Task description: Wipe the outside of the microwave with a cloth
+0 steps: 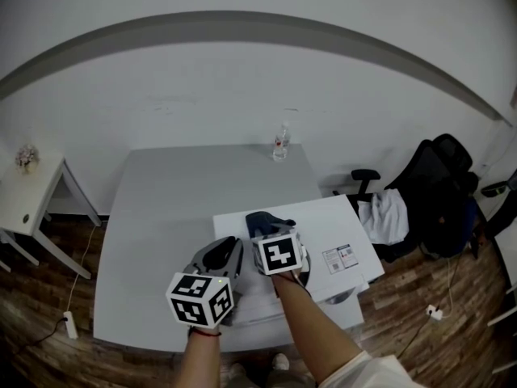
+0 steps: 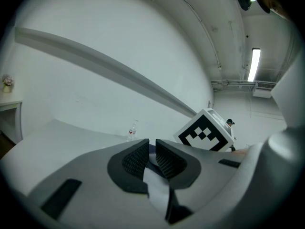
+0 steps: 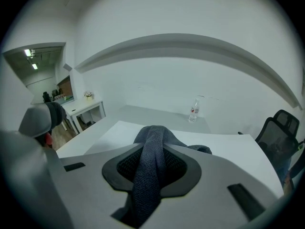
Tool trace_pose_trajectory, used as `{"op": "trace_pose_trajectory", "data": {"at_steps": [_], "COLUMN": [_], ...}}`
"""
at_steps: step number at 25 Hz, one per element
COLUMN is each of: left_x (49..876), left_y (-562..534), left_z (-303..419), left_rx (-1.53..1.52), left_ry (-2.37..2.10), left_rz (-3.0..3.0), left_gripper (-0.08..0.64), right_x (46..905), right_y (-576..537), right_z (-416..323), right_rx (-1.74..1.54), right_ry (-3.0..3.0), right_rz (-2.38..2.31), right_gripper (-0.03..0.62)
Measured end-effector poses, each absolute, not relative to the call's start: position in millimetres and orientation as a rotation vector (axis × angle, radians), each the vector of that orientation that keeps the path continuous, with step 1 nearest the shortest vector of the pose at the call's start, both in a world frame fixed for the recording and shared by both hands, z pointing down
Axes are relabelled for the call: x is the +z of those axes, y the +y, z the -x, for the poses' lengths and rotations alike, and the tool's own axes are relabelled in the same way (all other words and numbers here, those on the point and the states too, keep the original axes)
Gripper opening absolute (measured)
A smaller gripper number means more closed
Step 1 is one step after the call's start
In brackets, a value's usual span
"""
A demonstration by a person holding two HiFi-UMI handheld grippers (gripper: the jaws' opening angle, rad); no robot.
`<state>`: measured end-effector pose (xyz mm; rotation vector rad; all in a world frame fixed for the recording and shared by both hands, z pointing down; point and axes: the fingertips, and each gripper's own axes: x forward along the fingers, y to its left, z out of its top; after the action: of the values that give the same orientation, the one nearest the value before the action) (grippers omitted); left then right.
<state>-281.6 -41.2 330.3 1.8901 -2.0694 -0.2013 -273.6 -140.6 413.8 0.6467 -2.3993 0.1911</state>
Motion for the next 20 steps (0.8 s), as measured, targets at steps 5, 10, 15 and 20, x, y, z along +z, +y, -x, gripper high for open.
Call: {"op": "trace_pose_trajectory", "data": {"at_steps": [5,10,15,20], "left_x": [334.1,336.0,341.4,344.8], "left_y": [-30.9,-19.8,-7.9,1.9], "left_z": [291.2,296.3,303.2,308.4], "left_rx": [-0.208,-0.215,-0.207,-0.213], "left_ry": [-2.076,-2.084,-2.094,-2.109], "left_rz": [-1.870,-1.860,-1.841,-1.814], "left_gripper": [0.043,0.043,0.043,0.041], "right_x": [413.1,413.4,414.5,413.3], "right_y": [-124.8,-106.3,-87.6,-64.4], "right_z": [285.6,296.5,307.5,320.4], "right_rx": [0.197,0.179,0.159,0.181], "right_ry": [-2.408,-2.415,-2.422,-2.444], "right_rz": [-0.615,-0.576,-0.526,-0.440], "right_gripper": [0.095,0.095,0.095,0.095]}}
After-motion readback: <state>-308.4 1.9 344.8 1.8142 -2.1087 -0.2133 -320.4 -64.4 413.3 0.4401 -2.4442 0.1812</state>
